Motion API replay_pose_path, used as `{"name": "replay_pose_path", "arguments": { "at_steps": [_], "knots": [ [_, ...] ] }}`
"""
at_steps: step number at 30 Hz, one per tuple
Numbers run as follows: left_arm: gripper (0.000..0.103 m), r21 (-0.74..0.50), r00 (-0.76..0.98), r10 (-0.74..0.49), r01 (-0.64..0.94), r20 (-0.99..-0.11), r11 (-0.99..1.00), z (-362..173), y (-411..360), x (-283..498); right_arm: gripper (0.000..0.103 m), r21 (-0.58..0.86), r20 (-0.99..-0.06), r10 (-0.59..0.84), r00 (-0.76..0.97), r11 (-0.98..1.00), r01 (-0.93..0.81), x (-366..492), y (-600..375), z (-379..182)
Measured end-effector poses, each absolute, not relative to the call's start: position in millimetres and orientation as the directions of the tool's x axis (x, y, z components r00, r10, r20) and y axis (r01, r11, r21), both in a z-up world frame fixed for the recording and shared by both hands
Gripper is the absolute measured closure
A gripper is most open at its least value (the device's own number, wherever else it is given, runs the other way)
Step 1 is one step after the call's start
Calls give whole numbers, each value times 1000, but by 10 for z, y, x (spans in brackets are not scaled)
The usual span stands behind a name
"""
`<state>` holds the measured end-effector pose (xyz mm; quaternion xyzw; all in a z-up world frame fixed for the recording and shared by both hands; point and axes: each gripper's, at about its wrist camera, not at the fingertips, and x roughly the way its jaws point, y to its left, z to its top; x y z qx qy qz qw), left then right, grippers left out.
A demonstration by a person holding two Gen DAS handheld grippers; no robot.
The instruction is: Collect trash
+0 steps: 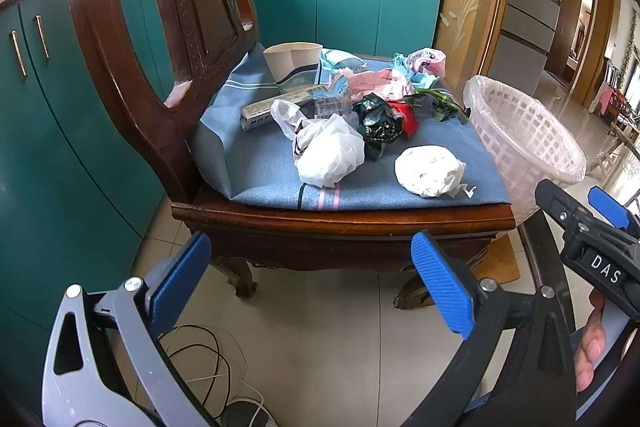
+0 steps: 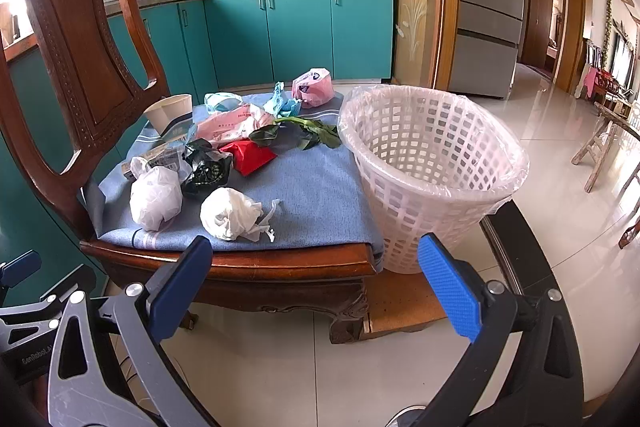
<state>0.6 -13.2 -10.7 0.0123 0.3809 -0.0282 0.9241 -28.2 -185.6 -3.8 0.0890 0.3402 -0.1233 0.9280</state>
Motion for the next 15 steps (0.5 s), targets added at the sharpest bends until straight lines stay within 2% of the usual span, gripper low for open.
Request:
{"name": "replay_pose_path", "arguments": {
  "at_steps": [15],
  "knots": [
    [3,-3,703,-46,62,-710,998,-106,-134,10,3,79,-654,-169,738,954,289,-284,-1860,-40]
  ]
}}
